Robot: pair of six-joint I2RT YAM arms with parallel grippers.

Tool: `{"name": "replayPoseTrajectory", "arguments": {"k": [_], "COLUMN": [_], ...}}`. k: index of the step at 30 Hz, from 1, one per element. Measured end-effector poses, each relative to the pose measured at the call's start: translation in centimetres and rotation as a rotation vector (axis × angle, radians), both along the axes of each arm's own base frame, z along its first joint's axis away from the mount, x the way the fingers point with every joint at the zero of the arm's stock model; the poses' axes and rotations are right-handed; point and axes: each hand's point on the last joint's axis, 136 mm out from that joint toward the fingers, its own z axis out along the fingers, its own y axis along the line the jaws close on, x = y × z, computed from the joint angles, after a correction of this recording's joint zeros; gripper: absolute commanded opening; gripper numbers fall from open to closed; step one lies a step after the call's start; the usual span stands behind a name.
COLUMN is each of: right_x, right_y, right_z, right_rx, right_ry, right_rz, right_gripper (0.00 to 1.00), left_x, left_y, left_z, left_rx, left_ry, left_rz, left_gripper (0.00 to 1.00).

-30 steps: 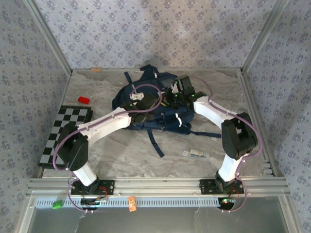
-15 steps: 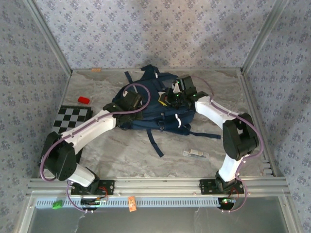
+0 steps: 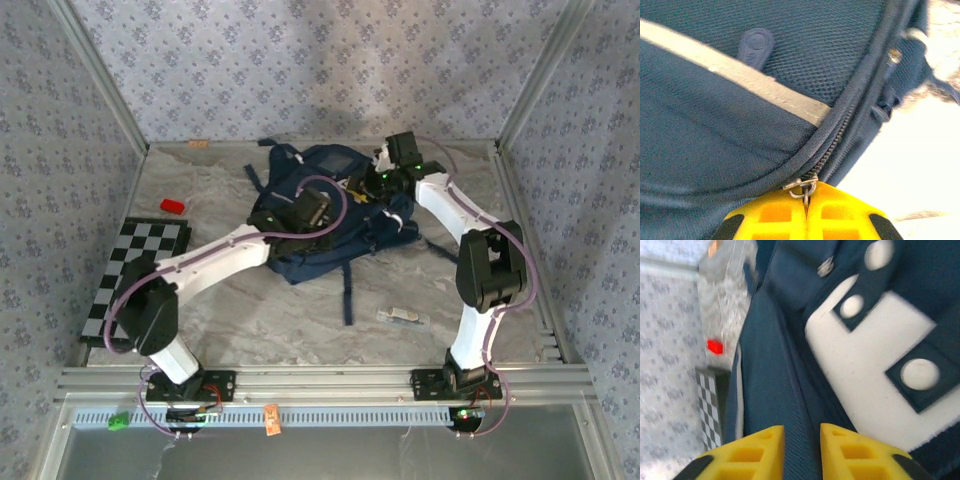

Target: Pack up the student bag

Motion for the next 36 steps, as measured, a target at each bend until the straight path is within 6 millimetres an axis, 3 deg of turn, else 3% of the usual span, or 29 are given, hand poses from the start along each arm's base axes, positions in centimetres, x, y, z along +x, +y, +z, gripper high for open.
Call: {"name": "replayPoseTrajectory", "arguments": {"k": [2, 4, 7, 12, 15, 19, 25, 28, 36], "right_x": [0.5, 0.3, -2.3, -7.1, -8.2, -7.9, -7.3, -7.3, -7.8], "right_y": [-1.5, -2.8, -3.9, -2.0, -0.2, 1.2, 2.0, 1.9, 1.0], "right_z": [0.2, 0.3, 0.3, -0.8, -2.0, -1.7, -3.1, -3.2, -3.0], "right_rx": [-0.01, -0.017, 0.003, 0.106, 0.154, 0.201, 0.22, 0.213, 0.186], "right_ry": [-0.013, -0.021, 0.001, 0.071, 0.123, 0.122, 0.166, 0.167, 0.161], "right_rz": [-0.021, -0.041, -0.064, -0.06, -0.057, -0.066, -0.079, -0.071, -0.003], "right_gripper": [0.51, 0.54, 0.54, 0.49, 0.47, 0.38, 0.1, 0.02, 0.0], "left_x": [-0.3, -0.2, 0.1, 0.1, 0.1, 0.1, 0.5, 0.3, -0.3], "left_y": [-1.7, -2.5, -2.8, -2.8, -2.8, -2.7, -2.0, -1.7, 0.0], "left_z": [-0.6, -0.8, -0.6, -0.6, -0.6, -0.6, -1.0, -1.3, -1.9], "left_rx": [-0.017, -0.019, -0.019, -0.02, -0.02, -0.017, 0.007, 0.034, 0.135], "left_ry": [0.027, 0.039, 0.041, 0.043, 0.044, 0.043, 0.045, 0.045, -0.02], "left_rz": [-0.015, -0.02, -0.017, -0.015, -0.015, -0.013, -0.01, -0.031, -0.156], "left_gripper": [0.0, 0.0, 0.0, 0.0, 0.0, 0.0, 0.0, 0.0, 0.0]}}
